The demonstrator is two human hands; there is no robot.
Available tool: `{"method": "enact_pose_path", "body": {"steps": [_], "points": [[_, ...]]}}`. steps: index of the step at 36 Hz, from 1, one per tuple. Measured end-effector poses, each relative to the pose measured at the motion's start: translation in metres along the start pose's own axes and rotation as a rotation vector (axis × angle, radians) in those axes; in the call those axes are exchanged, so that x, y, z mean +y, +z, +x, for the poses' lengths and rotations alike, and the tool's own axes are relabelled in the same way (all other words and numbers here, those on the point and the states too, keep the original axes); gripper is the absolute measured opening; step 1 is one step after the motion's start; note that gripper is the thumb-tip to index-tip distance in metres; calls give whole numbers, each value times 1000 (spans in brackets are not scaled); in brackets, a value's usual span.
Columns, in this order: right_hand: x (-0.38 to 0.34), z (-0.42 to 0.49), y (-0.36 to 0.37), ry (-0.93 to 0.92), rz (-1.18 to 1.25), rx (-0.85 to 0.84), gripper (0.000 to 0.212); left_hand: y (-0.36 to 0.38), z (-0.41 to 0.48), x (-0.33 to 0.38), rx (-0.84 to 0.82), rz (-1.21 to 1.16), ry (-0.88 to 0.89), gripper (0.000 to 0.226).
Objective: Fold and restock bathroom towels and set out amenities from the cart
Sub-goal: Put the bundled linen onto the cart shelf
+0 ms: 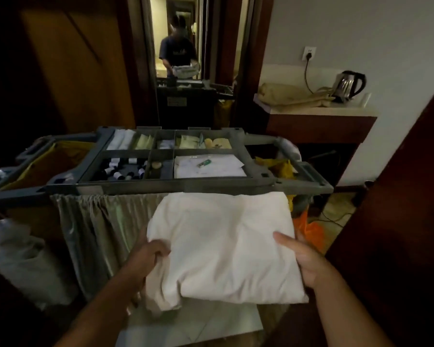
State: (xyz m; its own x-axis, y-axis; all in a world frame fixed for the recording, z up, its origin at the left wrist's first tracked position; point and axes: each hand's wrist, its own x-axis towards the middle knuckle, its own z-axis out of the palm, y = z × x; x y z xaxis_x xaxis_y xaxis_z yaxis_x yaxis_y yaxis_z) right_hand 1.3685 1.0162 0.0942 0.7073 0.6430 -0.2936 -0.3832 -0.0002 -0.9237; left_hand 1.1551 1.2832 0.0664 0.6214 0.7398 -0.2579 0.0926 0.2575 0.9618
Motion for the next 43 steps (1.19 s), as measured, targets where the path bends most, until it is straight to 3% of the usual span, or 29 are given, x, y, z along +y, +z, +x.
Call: {"method": "enact_pose_path", "body": {"steps": [4, 8, 12, 15, 21, 25, 29, 33, 40, 43], "points": [[21, 58, -8, -25, -93, 86, 56, 9, 44, -28, 73, 64, 5, 58], [58, 108, -9, -53, -171, 149, 70, 19, 78, -59, 228, 315, 45, 72], [95, 151, -7, -87, -232, 201, 66, 19, 118, -100, 286, 428, 82, 68], [127, 186, -8, -115, -307, 256, 68, 18, 147, -132, 303, 410, 116, 62], [215, 254, -17, -205, -455, 346, 50, 14, 208, -231, 276, 331, 127, 44], [291, 303, -43, -264, -533, 416, 57, 19, 243, -308, 244, 314, 78, 59], [364, 344, -73, -307, -514, 412, 50, 24, 270, -388, 276, 312, 162, 33], [424, 381, -96, -348, -494, 400, 43, 29, 292, -445, 333, 329, 281, 33], [496, 433, -111, -388, -438, 404, 38, 28, 340, -514, 343, 248, 248, 29], [515, 451, -112, -400, -403, 420, 32, 25, 364, -525, 349, 299, 273, 43]]}}
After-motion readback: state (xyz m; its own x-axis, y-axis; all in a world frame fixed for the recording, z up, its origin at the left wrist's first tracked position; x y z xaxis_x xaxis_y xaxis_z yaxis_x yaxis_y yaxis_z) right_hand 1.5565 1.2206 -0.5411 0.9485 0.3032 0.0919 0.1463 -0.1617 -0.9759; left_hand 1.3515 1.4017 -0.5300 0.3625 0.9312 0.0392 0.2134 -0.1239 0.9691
